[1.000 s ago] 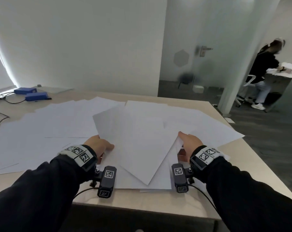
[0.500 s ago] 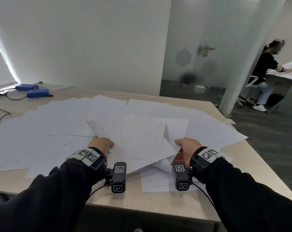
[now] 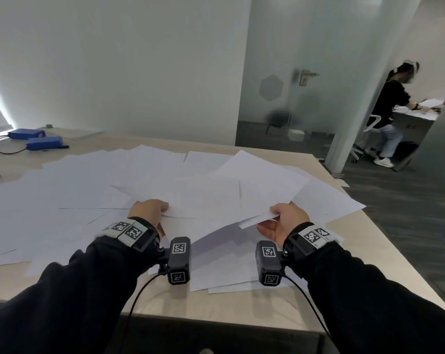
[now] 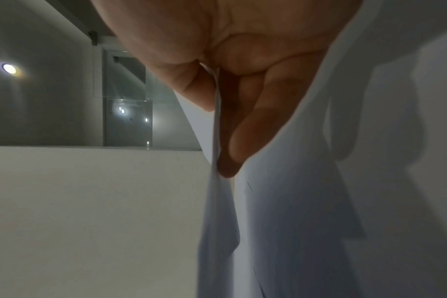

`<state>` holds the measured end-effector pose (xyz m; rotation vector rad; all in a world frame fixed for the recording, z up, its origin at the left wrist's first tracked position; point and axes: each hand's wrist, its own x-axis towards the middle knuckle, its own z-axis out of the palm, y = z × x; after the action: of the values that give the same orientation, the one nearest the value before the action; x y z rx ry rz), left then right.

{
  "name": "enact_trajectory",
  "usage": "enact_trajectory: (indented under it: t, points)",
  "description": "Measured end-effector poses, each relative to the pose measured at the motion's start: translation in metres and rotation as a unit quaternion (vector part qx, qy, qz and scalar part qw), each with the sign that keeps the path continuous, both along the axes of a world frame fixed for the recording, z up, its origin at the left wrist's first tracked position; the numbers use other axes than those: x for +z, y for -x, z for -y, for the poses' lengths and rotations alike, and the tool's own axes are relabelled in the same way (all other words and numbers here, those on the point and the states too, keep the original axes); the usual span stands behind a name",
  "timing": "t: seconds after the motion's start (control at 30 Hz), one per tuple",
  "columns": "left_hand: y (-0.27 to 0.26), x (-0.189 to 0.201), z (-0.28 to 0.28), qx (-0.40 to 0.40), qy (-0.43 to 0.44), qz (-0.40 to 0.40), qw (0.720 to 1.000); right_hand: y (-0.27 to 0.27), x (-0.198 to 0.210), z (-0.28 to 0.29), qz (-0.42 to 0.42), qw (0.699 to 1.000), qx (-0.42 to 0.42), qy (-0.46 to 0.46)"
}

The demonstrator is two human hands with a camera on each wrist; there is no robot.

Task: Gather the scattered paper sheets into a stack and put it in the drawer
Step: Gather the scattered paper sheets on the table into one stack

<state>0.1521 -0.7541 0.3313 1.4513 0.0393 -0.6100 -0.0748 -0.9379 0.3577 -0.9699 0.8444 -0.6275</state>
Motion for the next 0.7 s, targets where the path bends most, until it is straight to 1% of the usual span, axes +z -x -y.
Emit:
enact_trajectory:
  t: [0.07, 0.13, 0.23, 0.37, 0.47, 0.53, 0.6, 0.67, 0.7]
  points:
    - [0.011, -0.004, 0.004, -0.033, 0.009, -0.022, 0.999, 0.0, 0.001, -0.003, 0.006, 1.0, 0.023, -0.005]
    - [0.023, -0.008, 0.005, -0.06, -0.003, -0.035, 0.998, -0.001, 0.002, -0.007, 0.015, 0.999, 0.044, -0.012]
    - [0.04, -0.004, 0.003, -0.072, 0.002, -0.046, 0.996, -0.002, 0.004, -0.011, 0.031, 0.997, 0.068, -0.024]
    - [0.052, 0.004, 0.005, -0.068, 0.09, -0.109, 0.988, -0.003, 0.004, -0.011, 0.047, 0.995, 0.075, -0.046]
    - [0.055, 0.007, 0.004, -0.068, 0.119, -0.116, 0.984, -0.004, 0.002, -0.011, 0.045, 0.992, 0.095, -0.065]
    - [0.055, 0.007, 0.006, -0.052, 0.115, -0.099, 0.987, -0.003, 0.0, -0.011, 0.033, 0.99, 0.121, -0.066]
    - [0.049, 0.008, 0.007, -0.024, 0.081, -0.059, 0.995, 0.0, 0.0, -0.01, 0.017, 0.988, 0.147, -0.052]
    - [0.04, 0.007, 0.008, -0.015, 0.007, 0.03, 0.999, 0.003, 0.001, -0.006, -0.001, 0.987, 0.154, -0.036]
    - [0.037, 0.009, 0.008, -0.021, -0.03, 0.082, 0.996, 0.004, 0.002, -0.002, -0.01, 0.989, 0.146, -0.029]
